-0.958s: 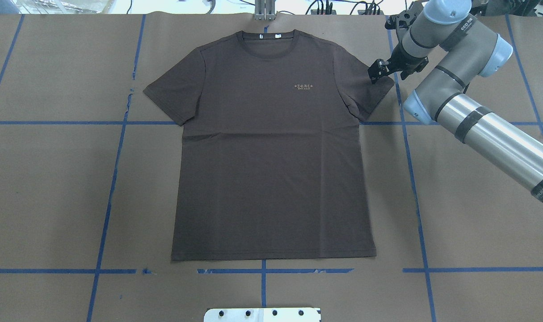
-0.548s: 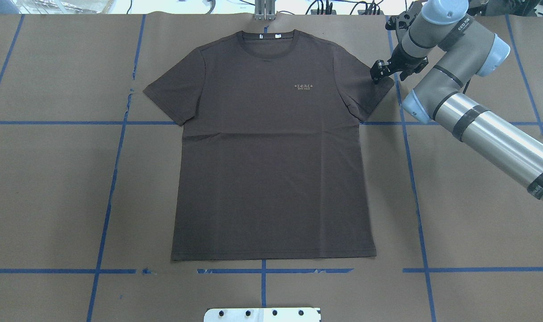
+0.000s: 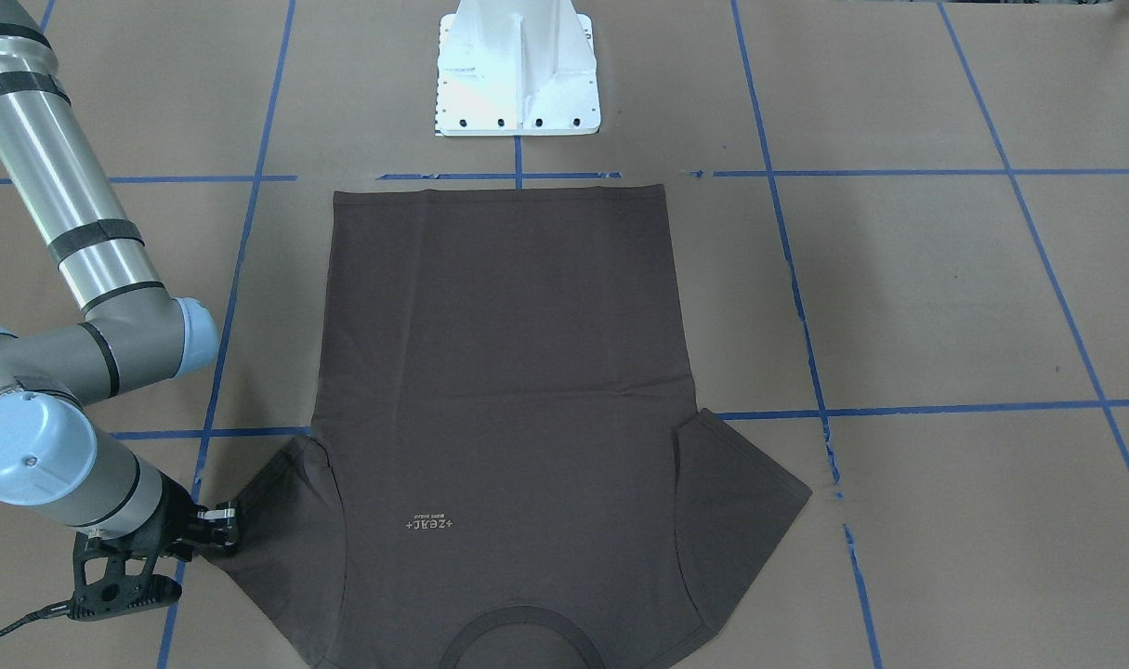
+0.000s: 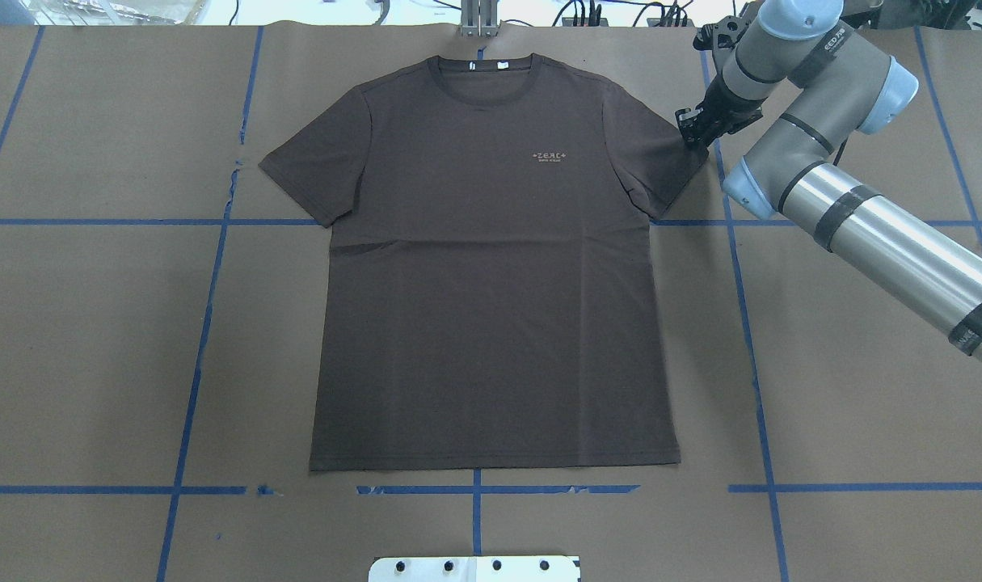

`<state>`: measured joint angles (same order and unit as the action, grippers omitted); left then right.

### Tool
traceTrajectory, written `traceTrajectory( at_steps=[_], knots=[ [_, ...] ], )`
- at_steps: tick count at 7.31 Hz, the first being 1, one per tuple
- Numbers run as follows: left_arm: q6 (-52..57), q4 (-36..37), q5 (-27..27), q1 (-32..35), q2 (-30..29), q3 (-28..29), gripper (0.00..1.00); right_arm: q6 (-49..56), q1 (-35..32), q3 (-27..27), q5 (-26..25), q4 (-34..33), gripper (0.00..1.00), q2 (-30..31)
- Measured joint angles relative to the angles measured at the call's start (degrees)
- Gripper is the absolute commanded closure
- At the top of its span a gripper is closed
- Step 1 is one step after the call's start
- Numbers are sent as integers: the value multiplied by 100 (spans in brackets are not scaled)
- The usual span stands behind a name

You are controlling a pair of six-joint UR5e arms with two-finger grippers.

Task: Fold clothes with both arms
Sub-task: 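Fold the sleeve nearest the right gripper inward onto the shirt body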

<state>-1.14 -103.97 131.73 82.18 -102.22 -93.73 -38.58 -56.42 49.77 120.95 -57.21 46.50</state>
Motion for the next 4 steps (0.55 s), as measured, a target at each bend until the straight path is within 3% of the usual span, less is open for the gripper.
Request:
traceTrajectory(
  at_steps=[1, 4],
  knots=[
    [0, 0, 1, 0, -1, 6, 0, 0, 0, 2, 4, -1, 100, -15],
    [0, 0, -6, 0, -8, 9, 0, -4, 1, 55, 9, -8, 100, -170]
  ],
)
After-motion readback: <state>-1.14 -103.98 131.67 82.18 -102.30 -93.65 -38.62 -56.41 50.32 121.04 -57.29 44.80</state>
